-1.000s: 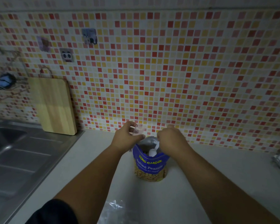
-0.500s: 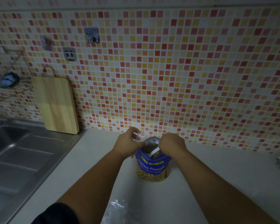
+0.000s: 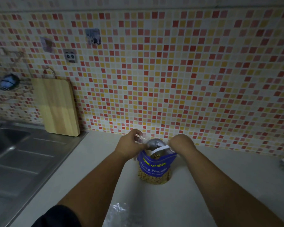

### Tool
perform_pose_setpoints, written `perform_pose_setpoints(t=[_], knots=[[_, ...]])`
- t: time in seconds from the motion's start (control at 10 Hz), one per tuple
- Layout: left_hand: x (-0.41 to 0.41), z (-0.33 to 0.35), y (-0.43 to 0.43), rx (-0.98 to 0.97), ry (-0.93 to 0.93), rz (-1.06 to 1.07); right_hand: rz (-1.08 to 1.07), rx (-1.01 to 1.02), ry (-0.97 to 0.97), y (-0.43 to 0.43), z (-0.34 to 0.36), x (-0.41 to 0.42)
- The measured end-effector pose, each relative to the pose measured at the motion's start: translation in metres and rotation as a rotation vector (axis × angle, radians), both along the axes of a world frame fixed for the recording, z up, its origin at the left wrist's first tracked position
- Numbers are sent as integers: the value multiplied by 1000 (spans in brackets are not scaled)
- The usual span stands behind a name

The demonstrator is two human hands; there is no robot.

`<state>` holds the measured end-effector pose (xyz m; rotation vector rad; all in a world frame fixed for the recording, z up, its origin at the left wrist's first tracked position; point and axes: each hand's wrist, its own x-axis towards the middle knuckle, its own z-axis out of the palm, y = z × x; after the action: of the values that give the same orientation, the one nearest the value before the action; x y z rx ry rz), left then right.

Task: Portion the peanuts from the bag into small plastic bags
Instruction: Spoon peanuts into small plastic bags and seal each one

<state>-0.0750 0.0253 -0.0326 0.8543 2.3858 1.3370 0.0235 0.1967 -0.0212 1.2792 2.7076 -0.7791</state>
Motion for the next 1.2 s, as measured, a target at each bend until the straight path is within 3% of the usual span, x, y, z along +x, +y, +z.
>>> perform_pose_setpoints(t=[0.2,0.5,0.9,1.2], knots=[[-1,7,-3,29,-34,31,-55,-63,51,15,1,12],[-1,7,-5,-50,14,-3,-170,9,-198,21,21,18],[-2,11,4,-180,139,-31,-381,-198,92,27,47,19],[7,17,13,-205,153,-63,-300,-118,131,9,58,17]])
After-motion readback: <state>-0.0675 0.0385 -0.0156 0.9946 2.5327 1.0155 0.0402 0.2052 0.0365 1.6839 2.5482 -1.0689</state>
